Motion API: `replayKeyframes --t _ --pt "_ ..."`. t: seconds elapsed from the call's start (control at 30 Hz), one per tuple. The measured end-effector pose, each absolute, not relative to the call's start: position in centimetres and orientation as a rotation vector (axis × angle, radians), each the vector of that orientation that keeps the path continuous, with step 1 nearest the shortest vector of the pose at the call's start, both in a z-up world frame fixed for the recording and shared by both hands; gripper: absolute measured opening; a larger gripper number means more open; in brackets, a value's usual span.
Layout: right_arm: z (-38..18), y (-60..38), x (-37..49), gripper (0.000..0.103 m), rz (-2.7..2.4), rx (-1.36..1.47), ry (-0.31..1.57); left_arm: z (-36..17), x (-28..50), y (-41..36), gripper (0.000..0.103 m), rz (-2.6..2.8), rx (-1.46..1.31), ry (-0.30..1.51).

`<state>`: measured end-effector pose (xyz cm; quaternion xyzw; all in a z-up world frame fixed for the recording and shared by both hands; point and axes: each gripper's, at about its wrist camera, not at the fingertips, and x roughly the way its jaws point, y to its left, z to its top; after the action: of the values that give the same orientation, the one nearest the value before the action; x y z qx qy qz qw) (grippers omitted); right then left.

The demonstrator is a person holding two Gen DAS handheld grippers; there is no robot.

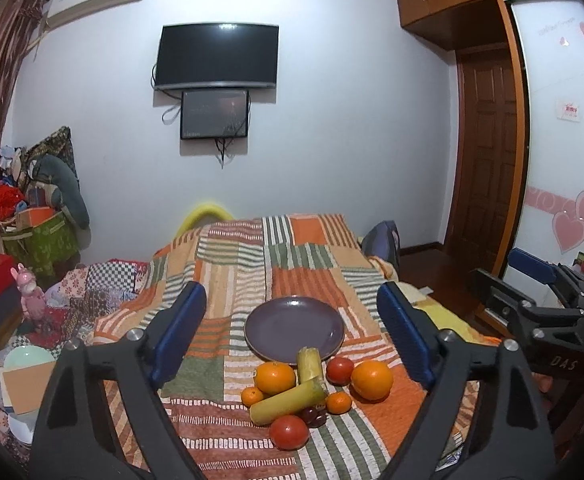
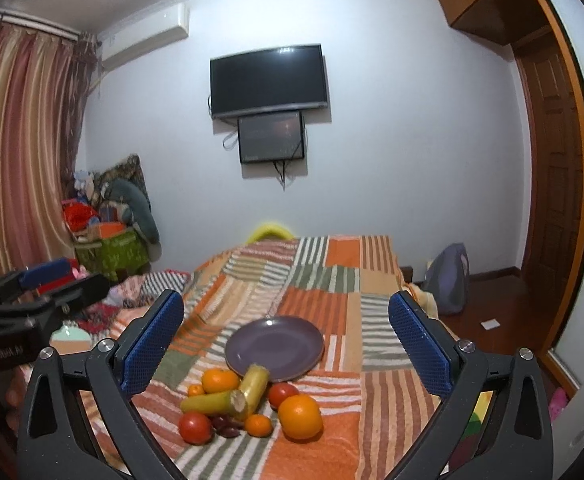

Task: Organize fruits
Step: 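Grasp the yellow corn cob with the left tool while the right tool grasps a large orange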

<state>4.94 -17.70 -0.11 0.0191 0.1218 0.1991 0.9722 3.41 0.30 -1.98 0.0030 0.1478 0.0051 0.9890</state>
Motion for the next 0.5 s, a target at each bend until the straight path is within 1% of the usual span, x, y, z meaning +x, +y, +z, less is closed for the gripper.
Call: replayKeyframes --t 0.03,0.17,0.23,0.27,0.4,0.5 --pt "-0.5 -17.5 5.3 0.094 0.398 0.021 0.261 -2.3 3.9 0.4 0.085 0.010 0.001 0.307" --pt "-2.2 -17.5 7.0 0.090 0.400 -0.008 0.330 -4.2 6.2 1.3 0.082 0.010 -0.017 0.361" --pt "-3.4 -17.6 8.0 0.082 0.407 -0.014 0.381 -5.1 7.4 1.6 0.080 0.011 -0.008 0.399" --pt "-3.9 -17.6 8.4 0.081 0.408 -0.019 0.401 -5.7 8.1 1.8 0.079 0.009 -0.014 0.397" --pt "-6.4 -17.5 10.1 0.075 0.416 -0.047 0.503 -8.8 10.7 2.6 0.072 -0.009 -0.040 0.517" --pt "-7.9 -17.6 10.8 0.073 0.432 -0.054 0.569 -11.4 11.9 2.7 0.070 -0.041 -0.085 0.630"
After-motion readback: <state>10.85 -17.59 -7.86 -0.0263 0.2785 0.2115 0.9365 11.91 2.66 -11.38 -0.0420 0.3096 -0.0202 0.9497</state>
